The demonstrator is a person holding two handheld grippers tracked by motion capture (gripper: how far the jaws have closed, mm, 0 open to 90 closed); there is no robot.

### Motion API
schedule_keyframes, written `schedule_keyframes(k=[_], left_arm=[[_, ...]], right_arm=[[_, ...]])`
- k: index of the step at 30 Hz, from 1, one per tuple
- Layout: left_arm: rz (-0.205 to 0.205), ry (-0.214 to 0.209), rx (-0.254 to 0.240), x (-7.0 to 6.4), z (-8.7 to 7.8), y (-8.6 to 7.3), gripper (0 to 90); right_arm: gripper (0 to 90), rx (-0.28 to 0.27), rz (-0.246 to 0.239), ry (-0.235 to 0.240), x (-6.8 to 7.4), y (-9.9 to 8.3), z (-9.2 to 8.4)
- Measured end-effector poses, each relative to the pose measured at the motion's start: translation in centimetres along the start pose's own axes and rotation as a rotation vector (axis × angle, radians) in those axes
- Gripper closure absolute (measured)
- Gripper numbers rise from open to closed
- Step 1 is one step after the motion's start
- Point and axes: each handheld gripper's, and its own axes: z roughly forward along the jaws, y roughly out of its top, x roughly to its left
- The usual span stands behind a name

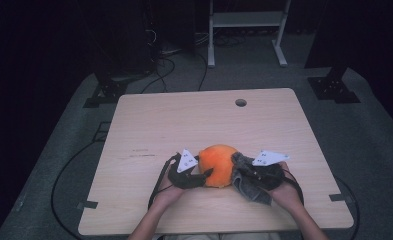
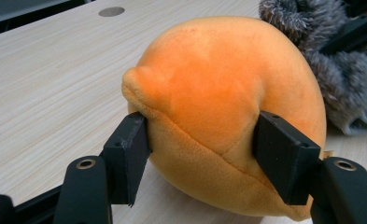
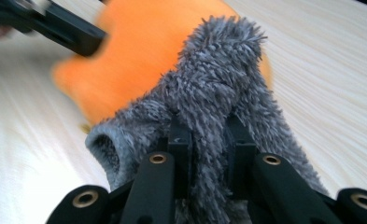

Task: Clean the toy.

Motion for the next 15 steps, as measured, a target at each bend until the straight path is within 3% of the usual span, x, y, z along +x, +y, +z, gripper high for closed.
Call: schedule_keyframes(k=[3,6,7,8,9,10,11,13,15], left_arm=[[0.013,0.005,0.012,0.0,-0.1,0.0,37.6],[0.037,-0.002,0.037,0.2,-0.3,0.0,37.6],[0.022,-0.029,0.024,0.4,-0.5,0.1,35.7],[0.022,-0.029,0.024,0.4,-0.5,0.1,31.0],[-0.082,-0.105,-0.005,0.8,-0.6,0.2,25.4],[-0.133,-0.130,-0.003,0.9,-0.4,0.2,18.4],[-0.150,-0.126,0.000,0.9,-0.2,0.2,15.1],[-0.131,-0.099,0.014,0.5,0.2,0.1,14.8],[-0.113,-0.074,0.004,0.4,0.1,0.1,23.7]], right_arm=[[75.6,0.004,0.009,-0.016,-0.4,-0.1,-0.2],[75.8,-0.050,0.067,0.012,-1.1,0.1,-0.8],[75.8,-0.048,0.074,0.013,-1.0,0.1,-0.7],[75.8,-0.037,0.071,0.014,-1.0,0.0,-0.5],[75.9,-0.026,0.064,0.012,-0.9,0.0,-0.4],[75.9,-0.024,0.063,0.013,-0.8,0.0,-0.3],[76.0,-0.027,0.068,0.023,-0.7,0.0,-0.3],[76.0,-0.037,0.068,0.036,-0.3,0.2,-0.4],[76.1,-0.036,0.053,0.035,0.3,0.2,-0.3]])
